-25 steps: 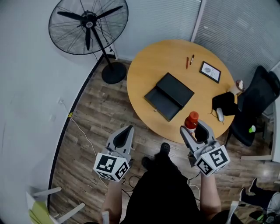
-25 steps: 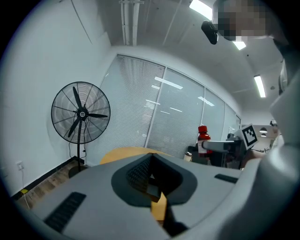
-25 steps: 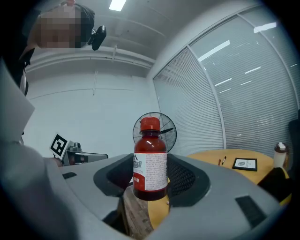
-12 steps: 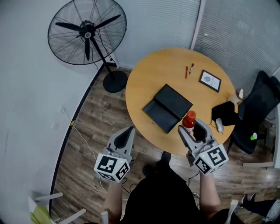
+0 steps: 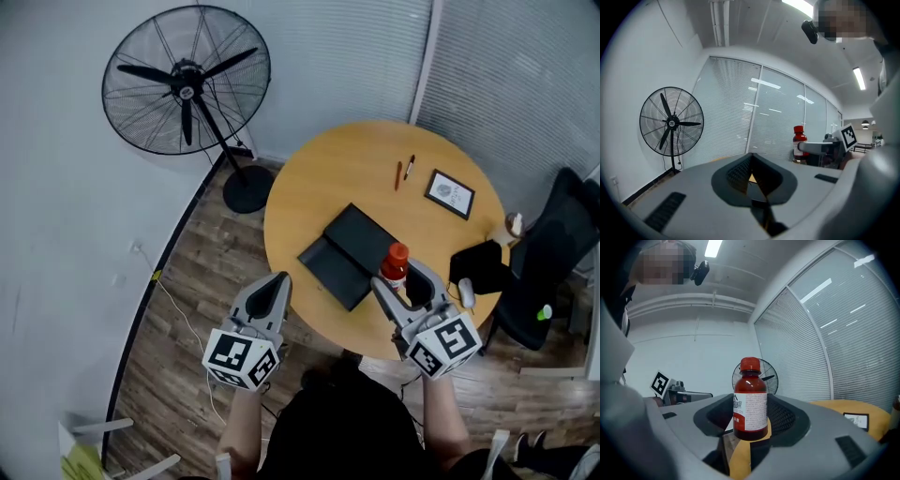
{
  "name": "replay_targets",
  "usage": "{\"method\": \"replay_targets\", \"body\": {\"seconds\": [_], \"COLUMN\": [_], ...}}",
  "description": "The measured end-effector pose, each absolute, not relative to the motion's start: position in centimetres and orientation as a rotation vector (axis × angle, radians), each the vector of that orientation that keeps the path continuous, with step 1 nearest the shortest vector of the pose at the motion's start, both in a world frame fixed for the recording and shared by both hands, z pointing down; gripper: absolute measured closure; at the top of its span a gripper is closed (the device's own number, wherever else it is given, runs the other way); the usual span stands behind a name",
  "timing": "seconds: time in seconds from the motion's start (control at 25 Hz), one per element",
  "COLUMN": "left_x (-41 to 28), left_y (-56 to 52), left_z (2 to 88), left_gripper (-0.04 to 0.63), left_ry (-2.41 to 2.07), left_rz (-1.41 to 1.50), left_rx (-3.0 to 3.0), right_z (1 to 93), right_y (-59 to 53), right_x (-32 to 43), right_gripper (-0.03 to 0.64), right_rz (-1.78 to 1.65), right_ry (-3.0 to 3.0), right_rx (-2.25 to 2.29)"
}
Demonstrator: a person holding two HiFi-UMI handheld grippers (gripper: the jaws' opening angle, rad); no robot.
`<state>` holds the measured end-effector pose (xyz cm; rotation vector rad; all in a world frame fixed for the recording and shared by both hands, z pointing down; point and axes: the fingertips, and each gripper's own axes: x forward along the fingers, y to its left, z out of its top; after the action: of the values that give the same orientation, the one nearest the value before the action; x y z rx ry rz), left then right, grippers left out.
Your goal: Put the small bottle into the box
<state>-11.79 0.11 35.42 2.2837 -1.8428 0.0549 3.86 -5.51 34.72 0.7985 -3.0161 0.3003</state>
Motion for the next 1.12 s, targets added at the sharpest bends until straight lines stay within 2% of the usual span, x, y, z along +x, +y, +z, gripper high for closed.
{"method": "replay_targets", "body": {"seconds": [0.52, 1.12], "left_x": [-9.1, -11.4], "left_y": [-4.1, -6.2], "left_z": [37.3, 39.9], "left_gripper": [0.600, 0.600], "left_ry": [-1.849, -1.760], "left_rz": [0.091, 0.138], "left_rx": [2.235, 2.213], "right_z": [36.9, 41.1], "right_y": [-9.4, -11.1], "right_x": [4.8, 1.0], "right_gripper": [0.390, 0.390], "right_rz": [0.356, 0.435], "right_ry": [-3.007, -2.888], "right_rx": [0.696, 0.683]}}
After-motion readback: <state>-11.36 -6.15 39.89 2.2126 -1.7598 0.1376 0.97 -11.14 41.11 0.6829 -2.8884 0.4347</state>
